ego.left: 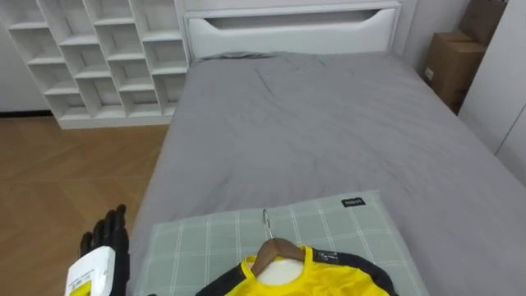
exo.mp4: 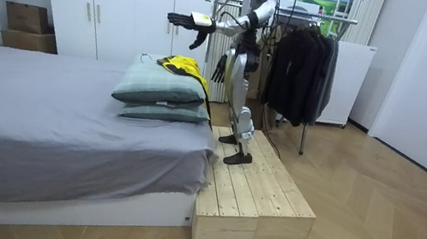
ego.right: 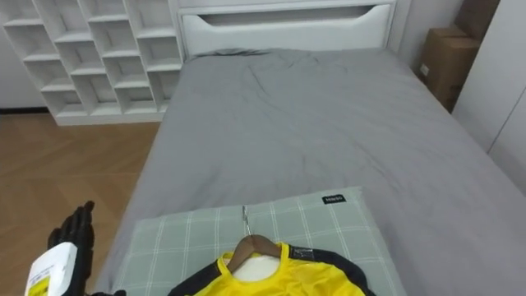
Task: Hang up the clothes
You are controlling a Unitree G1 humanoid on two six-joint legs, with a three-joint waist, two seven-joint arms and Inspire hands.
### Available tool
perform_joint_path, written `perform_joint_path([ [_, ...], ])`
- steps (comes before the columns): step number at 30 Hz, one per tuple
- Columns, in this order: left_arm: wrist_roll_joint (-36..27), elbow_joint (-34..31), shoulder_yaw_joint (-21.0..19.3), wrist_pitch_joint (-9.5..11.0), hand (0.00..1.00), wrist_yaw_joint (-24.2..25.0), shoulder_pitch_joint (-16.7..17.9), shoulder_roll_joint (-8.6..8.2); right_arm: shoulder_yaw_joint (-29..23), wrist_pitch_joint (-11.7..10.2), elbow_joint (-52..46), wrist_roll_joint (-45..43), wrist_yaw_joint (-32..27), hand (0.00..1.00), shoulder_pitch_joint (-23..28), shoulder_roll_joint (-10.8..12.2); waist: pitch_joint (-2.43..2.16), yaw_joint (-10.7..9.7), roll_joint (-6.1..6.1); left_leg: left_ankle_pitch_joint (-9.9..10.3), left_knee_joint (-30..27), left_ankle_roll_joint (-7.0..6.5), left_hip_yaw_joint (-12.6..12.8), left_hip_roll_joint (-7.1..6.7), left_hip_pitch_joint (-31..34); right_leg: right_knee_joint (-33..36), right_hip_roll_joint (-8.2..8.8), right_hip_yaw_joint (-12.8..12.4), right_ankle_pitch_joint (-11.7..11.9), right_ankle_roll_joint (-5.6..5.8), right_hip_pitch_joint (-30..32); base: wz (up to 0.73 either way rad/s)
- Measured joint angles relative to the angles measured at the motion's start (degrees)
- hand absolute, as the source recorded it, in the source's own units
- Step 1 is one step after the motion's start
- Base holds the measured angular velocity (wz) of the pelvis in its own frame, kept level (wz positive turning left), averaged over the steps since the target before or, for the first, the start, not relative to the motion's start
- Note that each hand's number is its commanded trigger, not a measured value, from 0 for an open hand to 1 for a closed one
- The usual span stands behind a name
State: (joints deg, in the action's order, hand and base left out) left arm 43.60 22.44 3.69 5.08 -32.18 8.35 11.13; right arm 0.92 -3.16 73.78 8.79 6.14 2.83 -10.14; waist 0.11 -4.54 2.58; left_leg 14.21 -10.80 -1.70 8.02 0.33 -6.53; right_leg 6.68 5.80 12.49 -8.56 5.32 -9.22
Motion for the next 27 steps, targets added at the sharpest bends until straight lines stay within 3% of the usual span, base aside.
perform_joint_path([
  [7, 1.2, -3.9, 3.9, -1.6, 0.00, 5.1, -1.0, 0.68, 0.0, 0.2, 0.5, 0.0, -0.1, 0.00, -0.5, 0.2, 0.20, -0.8, -0.43, 0.0, -0.1, 0.00, 0.3, -0.08, 0.3, 0.0, 0.00, -2.4, 0.0, 0.00, 0.2, -0.01],
  [11, 2.2, -5.8, 5.1, -3.2, 0.00, 7.6, -5.6, 1.16, 0.1, 0.8, 0.4, 0.1, -0.6, 0.00, -1.0, 0.3, 0.28, -1.8, -0.59, 0.0, -0.4, 0.00, 0.5, -0.07, 0.9, 0.0, 0.00, -2.8, 0.0, 0.00, 0.1, -0.01],
  [13, 2.2, -5.0, 5.7, -3.1, 0.00, 7.6, -6.0, 1.02, 0.1, 0.8, 0.4, 0.1, -1.1, 0.00, -1.1, 0.3, 0.14, -1.9, -0.44, 0.0, -0.3, 0.00, 1.3, -0.03, 0.7, 0.0, -0.02, -3.1, 0.0, 0.01, 0.2, -0.14],
  [17, 2.0, -2.0, 8.3, -3.7, 0.00, 8.1, -5.2, 0.44, 0.5, 1.2, 0.3, 1.2, -1.7, 0.00, -1.0, 0.7, 0.11, -2.8, -0.93, -0.1, -0.3, 0.05, 1.6, 0.00, 0.7, -0.1, -0.02, -3.1, 0.0, 0.01, 0.4, -0.02],
  [18, 2.1, -2.0, 8.9, -4.1, 0.00, 8.4, -4.6, 0.17, 0.6, 1.4, 0.2, 1.6, -1.7, 0.00, -1.1, 0.9, -0.08, -2.9, -0.97, -0.1, -0.3, 0.06, 1.6, 0.01, 0.7, -0.1, -0.02, -3.1, 0.0, 0.01, 0.4, 0.00],
  [23, 2.2, -2.0, 9.4, -5.6, 0.00, 9.4, -4.2, -0.23, 0.7, 2.0, 0.2, 2.1, -1.7, 0.00, -1.1, 1.7, -0.39, -2.9, -2.40, -0.1, -0.5, 0.06, 2.3, 0.13, 0.8, 0.0, -0.04, -3.3, 0.0, 0.00, 0.9, -0.06],
  [27, 2.1, -1.7, 9.1, -6.1, 0.00, 9.4, -4.2, -0.23, 0.6, 2.0, 0.1, 2.2, -1.9, 0.00, -1.1, 1.7, -0.30, -3.0, -2.33, -0.1, -0.4, 0.05, 2.8, 0.12, 0.8, 0.1, -0.05, -4.5, 0.0, 0.00, 1.1, -0.12],
])
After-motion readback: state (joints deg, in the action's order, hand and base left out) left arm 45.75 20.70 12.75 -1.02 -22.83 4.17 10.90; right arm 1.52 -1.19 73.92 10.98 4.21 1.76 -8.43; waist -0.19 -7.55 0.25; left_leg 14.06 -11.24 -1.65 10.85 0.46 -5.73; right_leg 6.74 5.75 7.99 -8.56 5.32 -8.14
